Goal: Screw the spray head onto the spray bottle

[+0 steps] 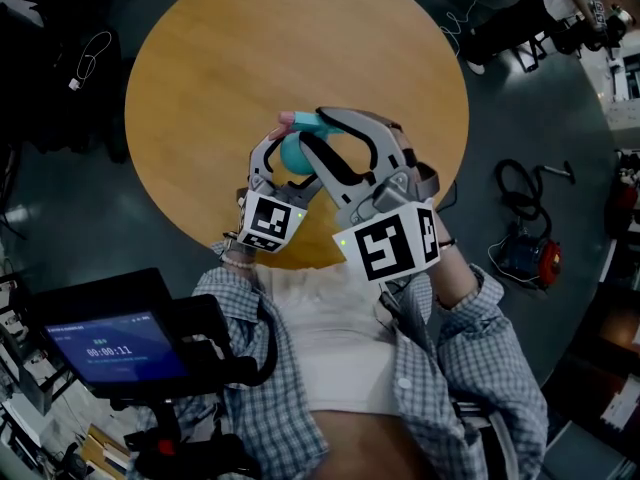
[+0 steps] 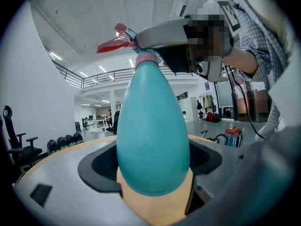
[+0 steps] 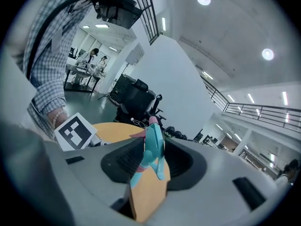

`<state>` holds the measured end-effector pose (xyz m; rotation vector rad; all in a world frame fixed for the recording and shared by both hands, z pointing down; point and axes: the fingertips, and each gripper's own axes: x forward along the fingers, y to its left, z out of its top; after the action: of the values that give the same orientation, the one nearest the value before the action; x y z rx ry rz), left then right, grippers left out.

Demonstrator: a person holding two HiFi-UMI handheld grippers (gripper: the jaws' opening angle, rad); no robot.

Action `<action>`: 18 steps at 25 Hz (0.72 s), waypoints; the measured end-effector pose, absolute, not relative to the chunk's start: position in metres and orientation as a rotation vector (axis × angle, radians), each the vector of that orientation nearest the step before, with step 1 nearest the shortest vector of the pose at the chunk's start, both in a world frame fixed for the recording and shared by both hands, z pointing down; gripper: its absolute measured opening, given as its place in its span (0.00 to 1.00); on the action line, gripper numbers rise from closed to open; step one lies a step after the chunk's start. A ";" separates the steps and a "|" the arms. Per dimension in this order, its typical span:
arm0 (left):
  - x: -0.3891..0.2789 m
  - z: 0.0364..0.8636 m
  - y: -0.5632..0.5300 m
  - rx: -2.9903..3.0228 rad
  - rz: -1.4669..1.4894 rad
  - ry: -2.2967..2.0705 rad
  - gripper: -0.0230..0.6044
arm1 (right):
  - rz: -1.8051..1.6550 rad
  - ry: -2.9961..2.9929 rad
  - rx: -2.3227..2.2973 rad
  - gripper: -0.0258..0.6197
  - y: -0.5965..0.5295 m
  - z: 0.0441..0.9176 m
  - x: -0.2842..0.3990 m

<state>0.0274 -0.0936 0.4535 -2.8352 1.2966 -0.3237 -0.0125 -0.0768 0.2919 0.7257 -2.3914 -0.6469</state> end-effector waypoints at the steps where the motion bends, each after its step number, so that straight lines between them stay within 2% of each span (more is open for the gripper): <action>1: 0.027 0.454 -0.093 -2.830 -0.330 1.294 0.73 | -0.635 -2.398 0.723 0.22 -0.077 0.292 -0.012; 6: 0.020 0.444 -0.095 -2.818 -0.306 1.324 0.73 | -0.553 -2.484 0.654 0.41 -0.075 0.290 -0.013; 9: 0.019 0.446 -0.095 -2.813 -0.311 1.325 0.73 | -0.452 -2.634 0.592 0.40 -0.072 0.282 -0.010; 13: 0.015 0.453 -0.092 -2.804 -0.350 1.303 0.73 | -0.082 -2.788 0.558 0.40 -0.072 0.294 0.010; 18: 0.009 0.458 -0.089 -2.804 -0.381 1.312 0.73 | -0.016 -2.795 0.347 0.40 -0.061 0.329 0.009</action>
<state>0.0093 -0.0887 0.4583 -2.8036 1.3122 -0.3806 0.0085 -0.0614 0.3290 0.3473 -2.7953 -0.0163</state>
